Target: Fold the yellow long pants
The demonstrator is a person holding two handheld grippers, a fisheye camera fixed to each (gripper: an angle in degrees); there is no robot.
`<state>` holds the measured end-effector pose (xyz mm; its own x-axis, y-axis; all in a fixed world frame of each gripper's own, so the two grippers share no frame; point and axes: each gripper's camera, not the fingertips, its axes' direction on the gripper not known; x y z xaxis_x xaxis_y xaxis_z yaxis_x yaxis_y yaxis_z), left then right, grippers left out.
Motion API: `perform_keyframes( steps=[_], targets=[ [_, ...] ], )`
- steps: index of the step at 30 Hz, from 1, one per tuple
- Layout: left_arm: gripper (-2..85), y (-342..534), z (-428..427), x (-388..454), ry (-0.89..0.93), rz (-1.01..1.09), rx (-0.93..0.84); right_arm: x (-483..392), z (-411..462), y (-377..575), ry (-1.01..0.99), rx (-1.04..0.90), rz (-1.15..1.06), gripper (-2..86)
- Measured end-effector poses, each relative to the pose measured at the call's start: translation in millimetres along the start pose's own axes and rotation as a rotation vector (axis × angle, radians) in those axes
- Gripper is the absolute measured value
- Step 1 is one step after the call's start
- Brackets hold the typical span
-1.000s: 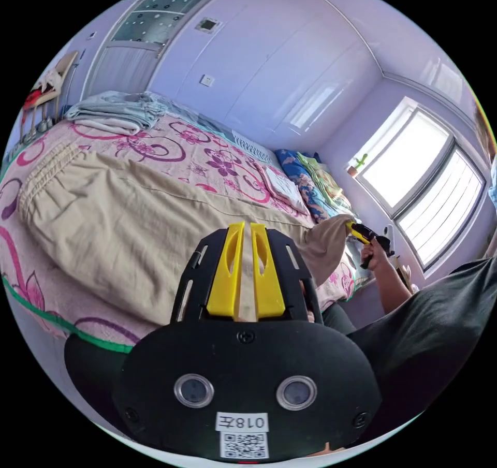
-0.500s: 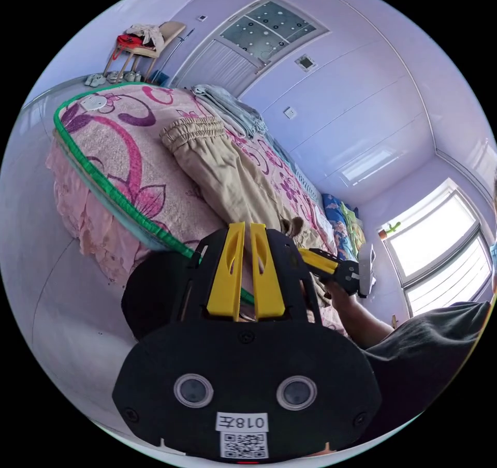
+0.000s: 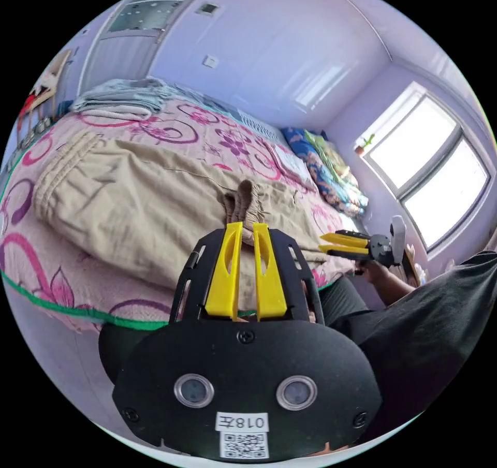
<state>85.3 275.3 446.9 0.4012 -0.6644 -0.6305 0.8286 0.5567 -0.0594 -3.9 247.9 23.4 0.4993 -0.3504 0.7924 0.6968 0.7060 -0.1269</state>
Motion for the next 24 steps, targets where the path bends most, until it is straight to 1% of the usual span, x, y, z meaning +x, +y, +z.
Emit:
perform_keyframes(
  steps=[2,4,8,9,10,11,12,14,15,16,18,19,22,23,24],
  targets=[
    [5.7,-18,23,17,-0.028,0.046,-0.065,24,4,34,0.047,-0.038,0.065,8.0],
    [6.3,-32,42,31,-0.067,0.085,-0.094,36,5,52,0.053,-0.034,0.094,7.9],
    [6.4,-57,87,49,-0.135,0.116,-0.153,52,17,68,-0.01,0.016,0.145,7.0],
    [6.3,-60,102,49,-0.166,0.104,-0.209,53,23,68,-0.03,0.01,0.144,6.7],
    [6.3,-61,109,47,-0.185,0.093,-0.246,55,35,70,-0.088,-0.035,0.123,6.2],
    [5.6,-60,119,44,-0.209,0.059,-0.295,55,50,73,-0.129,-0.118,0.107,5.7],
    [5.3,-59,117,42,-0.19,0.029,-0.281,55,55,76,-0.143,-0.148,0.101,5.4],
    [5.5,-61,111,40,-0.161,-0.012,-0.277,56,50,94,-0.144,-0.097,0.109,4.0],
    [6.1,-64,104,43,-0.16,-0.024,-0.249,57,49,97,-0.15,-0.107,0.104,3.6],
    [6.0,-66,98,46,-0.167,-0.02,-0.216,60,48,104,-0.156,-0.121,0.101,3.7],
    [5.7,-81,82,66,-0.18,0.038,-0.089,69,38,112,-0.145,-0.067,0.139,3.5],
    [5.7,-86,82,71,-0.18,0.058,-0.076,77,29,115,-0.138,-0.006,0.178,3.2],
    [6.0,-115,106,85,-0.136,0.121,-0.085,98,17,108,-0.175,0.095,0.228,3.1],
    [6.3,-123,123,80,-0.144,0.106,-0.12,105,18,102,-0.194,0.106,0.234,3.3],
    [6.6,-127,141,72,-0.196,0.076,-0.17,108,18,99,-0.207,0.108,0.235,3.3]
  ],
)
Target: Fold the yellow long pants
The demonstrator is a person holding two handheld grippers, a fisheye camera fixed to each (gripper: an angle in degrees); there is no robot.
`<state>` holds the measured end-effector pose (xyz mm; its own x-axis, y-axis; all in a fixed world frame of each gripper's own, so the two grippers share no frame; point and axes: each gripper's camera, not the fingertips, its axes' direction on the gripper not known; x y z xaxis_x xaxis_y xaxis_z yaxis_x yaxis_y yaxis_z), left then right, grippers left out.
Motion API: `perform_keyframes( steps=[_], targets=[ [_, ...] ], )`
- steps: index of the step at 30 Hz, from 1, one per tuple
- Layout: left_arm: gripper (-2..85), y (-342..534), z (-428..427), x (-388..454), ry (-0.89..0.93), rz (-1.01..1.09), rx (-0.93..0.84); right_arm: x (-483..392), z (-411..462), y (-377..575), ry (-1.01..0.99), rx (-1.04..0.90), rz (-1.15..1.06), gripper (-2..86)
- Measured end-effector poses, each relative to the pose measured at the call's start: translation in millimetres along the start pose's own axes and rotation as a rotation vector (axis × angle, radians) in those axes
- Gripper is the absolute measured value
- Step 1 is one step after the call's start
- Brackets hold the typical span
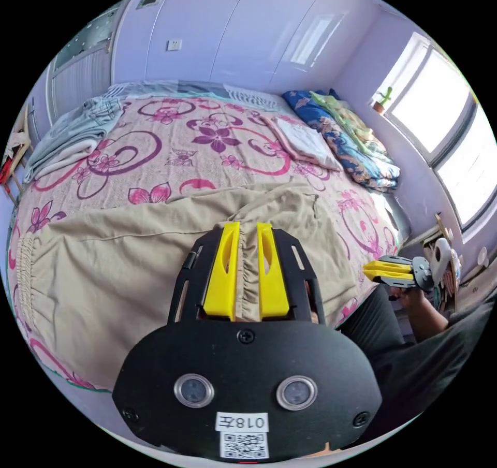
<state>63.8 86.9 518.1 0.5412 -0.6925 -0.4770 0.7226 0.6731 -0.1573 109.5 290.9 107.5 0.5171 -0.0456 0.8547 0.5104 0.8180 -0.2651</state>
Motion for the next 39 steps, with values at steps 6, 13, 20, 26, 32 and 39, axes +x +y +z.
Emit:
perform_keyframes(
  steps=[6,13,20,26,32,39],
  targets=[
    [7.6,28,-6,-44,0.078,-0.16,0.11,6,-6,-10,-0.011,0.007,-0.002,3.0],
    [8.9,167,-147,-128,0.038,-0.431,0.717,26,-17,-1,-0.058,0.023,0.086,2.1],
    [17.7,283,-169,-254,0.02,-0.915,0.73,30,-28,-29,-0.133,0.125,0.117,4.2],
    [16.5,286,-137,-290,0.12,-1.002,0.594,4,-4,-56,-0.039,-0.005,0.005,6.6],
    [6.1,295,-144,-299,0.187,-1.011,0.624,-11,12,-54,-0.034,-0.101,-0.046,5.8],
    [4.3,263,-162,-271,0.161,-0.863,0.672,-17,2,-64,-0.011,-0.047,-0.1,3.7]
  ],
)
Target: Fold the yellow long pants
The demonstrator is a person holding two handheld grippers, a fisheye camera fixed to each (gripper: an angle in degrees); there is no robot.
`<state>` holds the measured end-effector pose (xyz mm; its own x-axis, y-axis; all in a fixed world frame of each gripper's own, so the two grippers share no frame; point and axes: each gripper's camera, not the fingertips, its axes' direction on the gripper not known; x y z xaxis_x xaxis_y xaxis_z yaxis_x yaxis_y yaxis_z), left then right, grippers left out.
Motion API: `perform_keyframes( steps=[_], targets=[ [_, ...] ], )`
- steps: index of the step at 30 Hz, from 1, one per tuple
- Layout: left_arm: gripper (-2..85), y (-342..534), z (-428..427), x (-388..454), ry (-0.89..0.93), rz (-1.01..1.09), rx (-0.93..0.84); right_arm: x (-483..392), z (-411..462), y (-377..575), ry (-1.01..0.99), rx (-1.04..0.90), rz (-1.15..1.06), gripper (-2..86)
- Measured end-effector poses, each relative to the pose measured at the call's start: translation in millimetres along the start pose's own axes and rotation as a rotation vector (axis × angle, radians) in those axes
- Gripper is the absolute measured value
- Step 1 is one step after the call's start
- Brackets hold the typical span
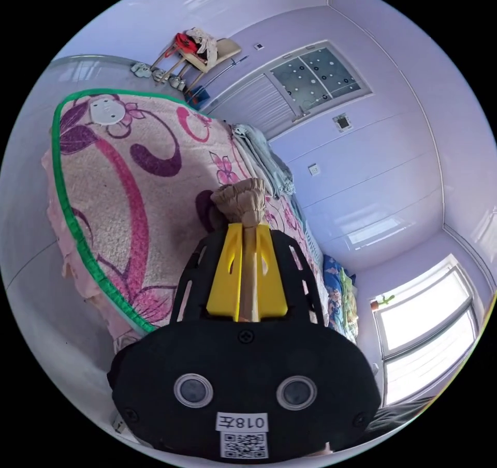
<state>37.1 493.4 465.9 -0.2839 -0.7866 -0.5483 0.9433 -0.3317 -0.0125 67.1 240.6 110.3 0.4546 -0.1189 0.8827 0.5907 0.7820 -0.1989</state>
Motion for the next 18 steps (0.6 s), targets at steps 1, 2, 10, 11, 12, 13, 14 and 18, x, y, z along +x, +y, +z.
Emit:
perform_keyframes(
  steps=[1,2,10,11,12,13,14,18],
  targets=[
    [4.2,0,1,3,0.014,-0.003,0.004,6,-6,2,-0.022,0.027,0.028,3.2],
    [4.1,-1,2,11,0.049,0.005,0.016,13,-13,5,-0.035,0.057,0.06,2.7],
    [3.9,45,51,184,0.37,0.418,-0.072,81,-69,53,-0.027,0.232,0.306,0.9],
    [3.9,66,66,222,0.429,0.518,-0.114,91,-77,62,-0.023,0.256,0.342,0.8],
    [4.0,91,82,258,0.48,0.612,-0.165,96,-80,66,-0.02,0.267,0.36,0.8],
    [4.0,104,91,274,0.504,0.653,-0.194,105,-87,75,-0.014,0.285,0.396,0.7],
    [4.1,134,110,302,0.547,0.728,-0.261,114,-92,83,-0.008,0.3,0.427,0.6],
    [4.6,238,194,344,0.535,0.862,-0.551,134,-105,104,0.011,0.323,0.512,0.6]
  ],
)
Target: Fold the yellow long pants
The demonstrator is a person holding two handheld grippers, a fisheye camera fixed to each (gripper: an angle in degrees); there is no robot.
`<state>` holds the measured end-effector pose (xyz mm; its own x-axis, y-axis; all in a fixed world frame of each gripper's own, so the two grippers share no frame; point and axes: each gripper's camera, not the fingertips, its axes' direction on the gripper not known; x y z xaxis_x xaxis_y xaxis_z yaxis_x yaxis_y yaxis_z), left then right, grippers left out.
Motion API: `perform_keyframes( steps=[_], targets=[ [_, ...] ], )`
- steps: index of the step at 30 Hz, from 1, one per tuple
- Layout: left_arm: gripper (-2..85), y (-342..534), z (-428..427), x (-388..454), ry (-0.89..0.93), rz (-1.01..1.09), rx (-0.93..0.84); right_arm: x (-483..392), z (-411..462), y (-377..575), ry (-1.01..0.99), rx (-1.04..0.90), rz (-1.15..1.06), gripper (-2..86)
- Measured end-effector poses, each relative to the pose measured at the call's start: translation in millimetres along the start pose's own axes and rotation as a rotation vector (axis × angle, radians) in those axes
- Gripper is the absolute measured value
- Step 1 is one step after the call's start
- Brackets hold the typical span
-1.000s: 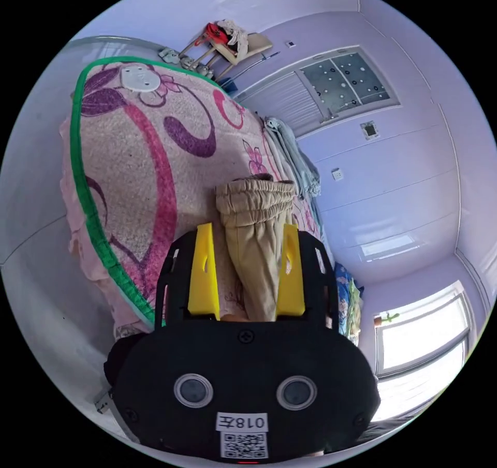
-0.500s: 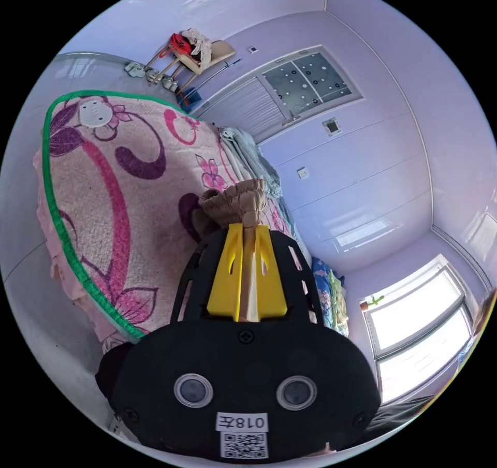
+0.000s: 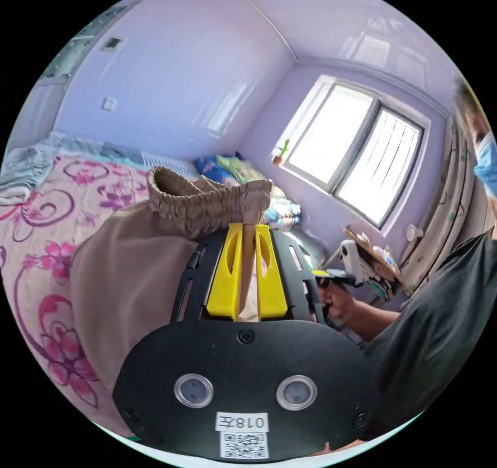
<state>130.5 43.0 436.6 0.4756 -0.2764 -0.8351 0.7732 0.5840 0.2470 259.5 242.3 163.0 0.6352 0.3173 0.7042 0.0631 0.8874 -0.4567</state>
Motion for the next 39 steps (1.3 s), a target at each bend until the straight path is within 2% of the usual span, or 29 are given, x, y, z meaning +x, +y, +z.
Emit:
perform_keyframes(
  steps=[1,3,6,9,11,13,16,18,20,22,23,24,25,28,30,32,34,39],
  targets=[
    [4.7,4,18,-2,-0.011,-0.014,-0.058,7,-4,2,0.001,0.005,0.024,0.6],
    [5.1,24,76,-15,-0.038,-0.074,-0.296,14,-8,3,0.006,0.006,0.051,0.6],
    [5.9,30,95,-17,0.016,-0.104,-0.354,16,-10,1,0.022,0.004,0.054,0.8],
    [8.9,11,90,-8,0.071,-0.048,-0.374,11,-2,-9,0.01,-0.008,0.032,1.2],
    [10.6,-2,75,0,0.205,-0.009,-0.344,1,10,-27,-0.028,-0.01,-0.005,1.8],
    [11.0,-11,48,8,0.241,0.043,-0.276,-16,17,-46,-0.055,0.014,-0.065,2.1],
    [9.4,-14,-11,0,0.08,0.042,-0.113,-56,32,-84,-0.101,0.051,-0.216,2.6],
    [8.2,-9,-50,-30,-0.124,-0.054,-0.024,-82,52,-105,-0.114,0.023,-0.313,3.2],
    [7.9,-4,-64,-57,-0.243,-0.135,-0.054,-99,97,-126,-0.079,-0.105,-0.389,4.7],
    [7.8,2,-62,-88,-0.32,-0.226,-0.197,-91,140,-130,0.029,-0.256,-0.382,5.1],
    [7.7,8,-55,-111,-0.349,-0.315,-0.335,-76,163,-128,0.124,-0.362,-0.34,4.8],
    [7.5,12,-55,-126,-0.293,-0.361,-0.387,-67,170,-125,0.137,-0.397,-0.331,4.6],
    [7.5,12,-59,-131,-0.262,-0.377,-0.363,-52,170,-123,0.087,-0.393,-0.288,4.3],
    [8.0,-5,-90,-141,-0.219,-0.354,-0.199,-28,147,-135,-0.085,-0.331,-0.199,6.5],
    [8.6,-30,-116,-155,-0.214,-0.331,-0.012,-19,129,-148,-0.117,-0.238,-0.186,8.7],
    [9.9,-50,-122,-177,-0.233,-0.331,0.037,-7,117,-168,-0.135,-0.138,-0.184,12.0],
    [11.9,-68,-114,-207,-0.256,-0.352,0.014,4,124,-184,-0.154,-0.133,-0.189,14.7],
    [18.0,-96,-68,-303,-0.079,-0.51,-0.07,50,173,-222,-0.284,-0.2,-0.105,18.0]
  ],
)
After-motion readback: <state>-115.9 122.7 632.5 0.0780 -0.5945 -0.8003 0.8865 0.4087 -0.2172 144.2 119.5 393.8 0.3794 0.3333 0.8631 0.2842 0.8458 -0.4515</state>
